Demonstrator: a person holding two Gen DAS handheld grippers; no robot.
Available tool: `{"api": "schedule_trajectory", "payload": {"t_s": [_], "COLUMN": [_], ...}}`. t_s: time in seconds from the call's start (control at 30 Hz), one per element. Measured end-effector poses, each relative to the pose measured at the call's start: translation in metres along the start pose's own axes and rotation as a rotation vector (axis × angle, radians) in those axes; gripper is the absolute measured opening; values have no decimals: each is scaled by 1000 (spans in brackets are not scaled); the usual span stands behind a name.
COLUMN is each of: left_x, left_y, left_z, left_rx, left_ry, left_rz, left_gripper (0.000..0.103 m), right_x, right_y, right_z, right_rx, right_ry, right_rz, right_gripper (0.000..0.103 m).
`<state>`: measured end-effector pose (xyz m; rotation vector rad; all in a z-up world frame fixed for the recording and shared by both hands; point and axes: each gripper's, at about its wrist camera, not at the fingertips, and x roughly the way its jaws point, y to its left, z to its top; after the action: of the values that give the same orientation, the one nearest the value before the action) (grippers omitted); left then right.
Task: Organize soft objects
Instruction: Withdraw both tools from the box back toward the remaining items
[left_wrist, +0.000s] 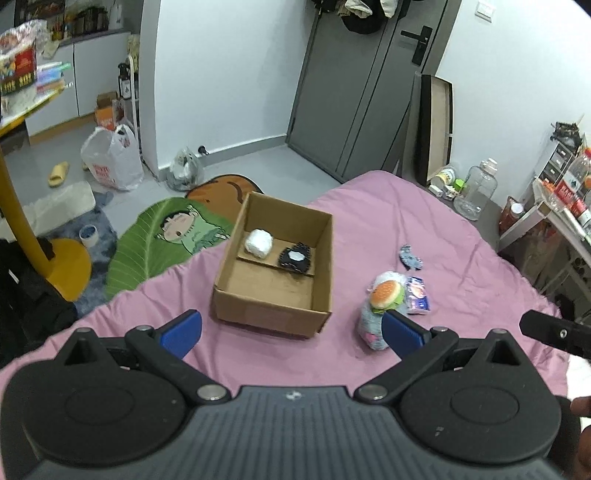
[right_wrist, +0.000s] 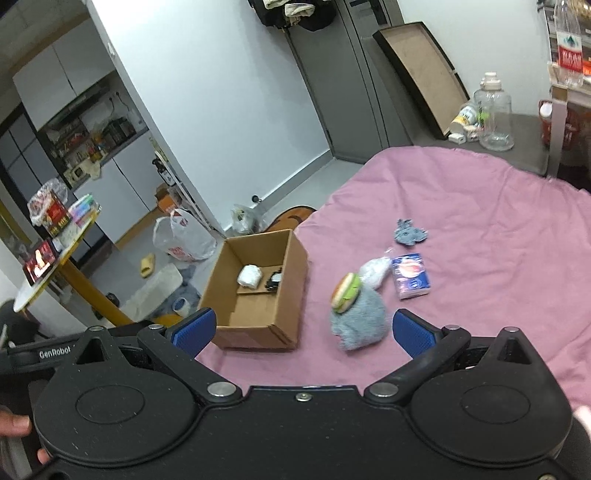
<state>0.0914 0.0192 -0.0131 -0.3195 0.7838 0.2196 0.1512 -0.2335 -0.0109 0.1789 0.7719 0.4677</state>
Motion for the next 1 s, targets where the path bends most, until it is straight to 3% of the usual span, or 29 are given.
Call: {"api": "schedule_trajectory", "payload": {"t_s": [0.4,0.63,1.0], "left_x": [3,19,47], "left_y": [-23,-37,-66], "left_z": [0,1,9], "left_rx": [28,15,27], "left_ry": [0,10,-1], "left_rz": [29,-10,-1], "left_gripper": [103,103,102], "right_x": [-7,5,31], "right_y": [-28,-52,-75], "right_z": [2,6,16], "right_rx": [16,79,92], "right_ry": [-15,-17,10], "right_rz": [3,-13,-18], "right_gripper": [103,103,102]}}
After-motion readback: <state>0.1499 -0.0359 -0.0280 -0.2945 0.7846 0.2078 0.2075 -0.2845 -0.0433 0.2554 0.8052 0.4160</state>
